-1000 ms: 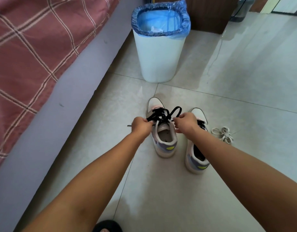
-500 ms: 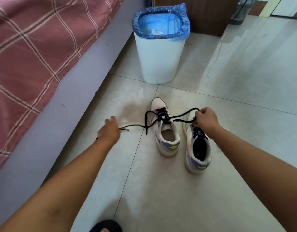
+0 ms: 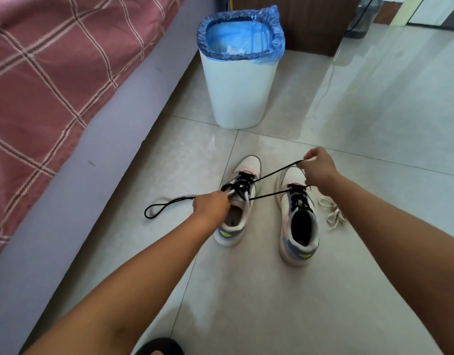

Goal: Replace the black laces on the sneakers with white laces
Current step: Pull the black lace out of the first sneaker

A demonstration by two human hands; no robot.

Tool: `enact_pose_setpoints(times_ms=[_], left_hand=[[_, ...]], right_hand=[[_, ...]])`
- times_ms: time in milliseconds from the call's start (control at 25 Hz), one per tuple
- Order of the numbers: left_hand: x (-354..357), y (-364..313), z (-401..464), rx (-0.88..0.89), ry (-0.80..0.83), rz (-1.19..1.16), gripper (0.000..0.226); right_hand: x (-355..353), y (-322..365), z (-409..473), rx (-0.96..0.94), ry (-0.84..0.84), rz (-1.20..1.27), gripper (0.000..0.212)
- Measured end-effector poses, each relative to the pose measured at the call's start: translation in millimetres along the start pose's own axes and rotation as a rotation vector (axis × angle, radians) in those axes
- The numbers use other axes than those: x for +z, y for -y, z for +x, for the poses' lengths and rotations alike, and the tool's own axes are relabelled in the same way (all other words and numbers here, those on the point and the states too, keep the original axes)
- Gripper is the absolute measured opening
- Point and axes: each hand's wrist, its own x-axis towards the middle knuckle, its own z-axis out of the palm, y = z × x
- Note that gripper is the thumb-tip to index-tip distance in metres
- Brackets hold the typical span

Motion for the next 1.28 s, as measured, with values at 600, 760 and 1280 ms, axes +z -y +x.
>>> enact_pose_setpoints(times_ms=[600, 760, 1280], left_hand=[[12, 13, -3, 0.010, 0.030, 0.027, 0.029], [8, 13, -2, -0.016, 0.038, -0.066, 0.030], [12, 35, -7, 0.138, -0.225, -0.285, 0.024]], right_hand=[[-39, 36, 30, -0.803, -0.471, -1.043, 0.025], [-14, 47, 15, -0.625, -0.072, -1.087, 0.052], [79, -23, -64, -0.354, 0.314, -0.545, 0.025]])
